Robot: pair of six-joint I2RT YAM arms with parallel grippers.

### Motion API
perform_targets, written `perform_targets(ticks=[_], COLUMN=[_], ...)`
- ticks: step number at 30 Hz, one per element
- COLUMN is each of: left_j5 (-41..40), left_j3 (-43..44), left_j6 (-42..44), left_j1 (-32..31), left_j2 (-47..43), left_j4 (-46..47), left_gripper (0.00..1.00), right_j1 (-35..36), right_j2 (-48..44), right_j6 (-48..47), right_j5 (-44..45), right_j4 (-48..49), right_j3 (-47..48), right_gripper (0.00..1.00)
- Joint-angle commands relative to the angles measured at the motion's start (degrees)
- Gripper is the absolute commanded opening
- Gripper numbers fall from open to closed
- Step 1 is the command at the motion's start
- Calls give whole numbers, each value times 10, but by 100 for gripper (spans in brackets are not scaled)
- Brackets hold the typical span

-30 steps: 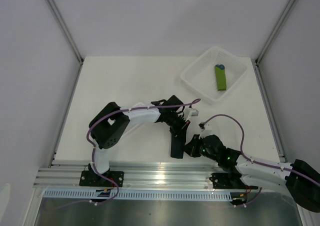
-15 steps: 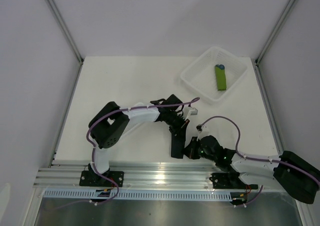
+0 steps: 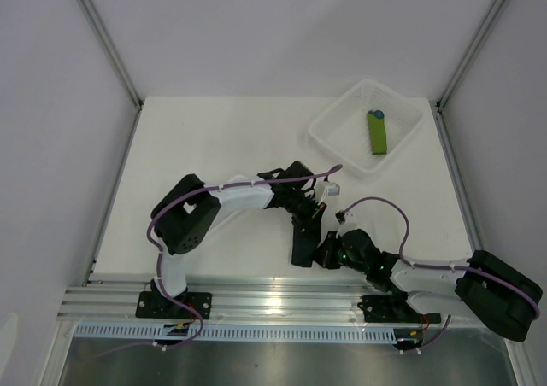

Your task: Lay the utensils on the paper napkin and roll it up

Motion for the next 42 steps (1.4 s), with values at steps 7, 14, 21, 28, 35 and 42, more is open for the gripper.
perform_targets(ticks=[7, 14, 21, 28, 35, 42], left_j5=[26, 7, 0, -7, -6, -4], left_j3=[38, 68, 59, 55, 56, 57], left_j6=[-19, -12, -9, -5, -4, -2], left_j1=[-14, -14, -13, -10, -9, -9], left_j2=[32, 82, 90, 86, 87, 83], left_j4=[19, -16, -17, -18, -19, -20], left_gripper=[1, 1, 1, 1, 1, 1], right_j1=[12, 26, 40, 42, 43, 44], right_j2=[2, 8, -22, -35, -52, -116], right_j6=[-29, -38, -45, -49, -70, -53], right_j5=[23, 38, 69, 99, 89, 87], right_j4=[-54, -92, -189, -325, -379, -312], right_j3=[13, 47, 96, 163, 204, 168], right_gripper=[0, 0, 7, 19, 24, 22])
